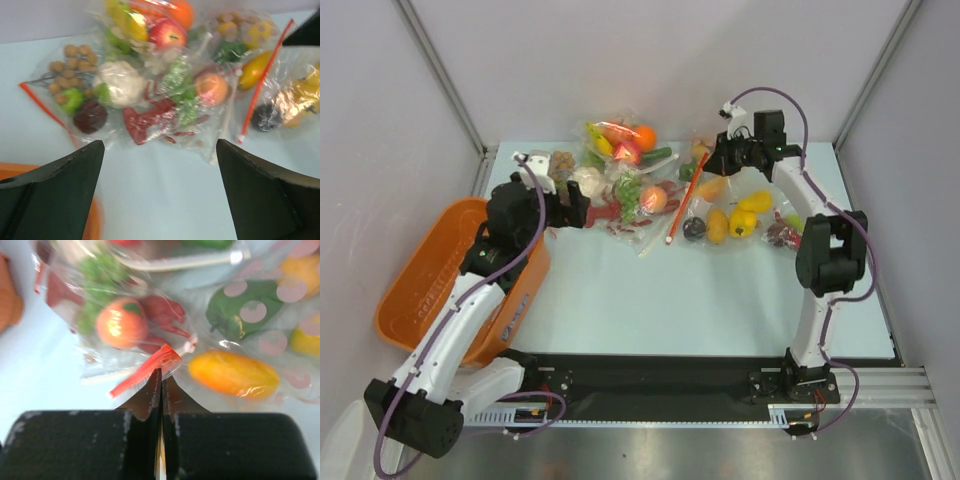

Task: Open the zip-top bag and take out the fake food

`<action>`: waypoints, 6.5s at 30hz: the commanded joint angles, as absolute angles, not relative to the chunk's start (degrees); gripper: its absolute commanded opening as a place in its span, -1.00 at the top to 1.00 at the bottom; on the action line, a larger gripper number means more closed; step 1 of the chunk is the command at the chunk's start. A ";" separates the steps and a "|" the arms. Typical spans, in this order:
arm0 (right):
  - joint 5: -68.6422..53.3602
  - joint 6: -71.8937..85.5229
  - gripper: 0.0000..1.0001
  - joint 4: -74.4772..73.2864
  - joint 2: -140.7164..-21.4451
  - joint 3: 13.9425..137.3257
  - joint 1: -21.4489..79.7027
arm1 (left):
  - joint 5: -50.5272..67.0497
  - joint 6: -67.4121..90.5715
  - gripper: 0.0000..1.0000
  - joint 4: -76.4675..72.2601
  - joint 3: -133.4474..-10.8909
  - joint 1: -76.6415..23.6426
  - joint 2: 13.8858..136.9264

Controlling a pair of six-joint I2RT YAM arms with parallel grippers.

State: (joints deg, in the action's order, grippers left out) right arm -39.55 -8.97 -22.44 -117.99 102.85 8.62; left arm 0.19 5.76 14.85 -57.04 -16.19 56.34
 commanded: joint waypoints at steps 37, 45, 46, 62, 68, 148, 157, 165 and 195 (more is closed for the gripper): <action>-37.08 25.57 1.00 -10.37 -73.48 82.71 15.29 | 6.33 10.28 -0.99 -26.45 -38.15 -34.80 60.64; -38.93 27.60 1.00 -10.02 -72.60 82.00 15.29 | 9.32 10.11 -0.99 -29.97 -37.62 -37.17 63.36; -39.11 27.77 1.00 -9.93 -72.60 82.00 15.21 | 9.14 10.02 -0.99 -29.97 -37.70 -37.26 63.80; -36.22 22.86 0.91 -12.83 -67.33 68.57 14.41 | 20.56 6.17 0.99 -23.13 -40.34 -37.62 63.81; -33.40 16.63 0.02 -14.32 -63.37 62.32 12.92 | 22.32 2.47 0.99 -9.45 -45.87 -39.28 61.26; -53.17 -1.94 1.00 -2.55 -65.74 51.86 26.63 | 21.79 -14.59 -0.91 18.46 -54.58 -43.95 60.64; -59.23 2.02 1.00 2.63 -64.51 50.63 24.44 | 23.47 -12.92 -0.90 14.24 -52.82 -43.33 62.84; -61.61 2.55 1.00 2.64 -63.72 49.83 22.59 | 21.97 -11.78 -0.87 11.70 -51.60 -41.57 61.79; -52.47 -5.27 0.02 -9.67 -63.98 59.40 27.42 | 39.72 -11.60 0.99 15.29 -54.23 -41.40 63.54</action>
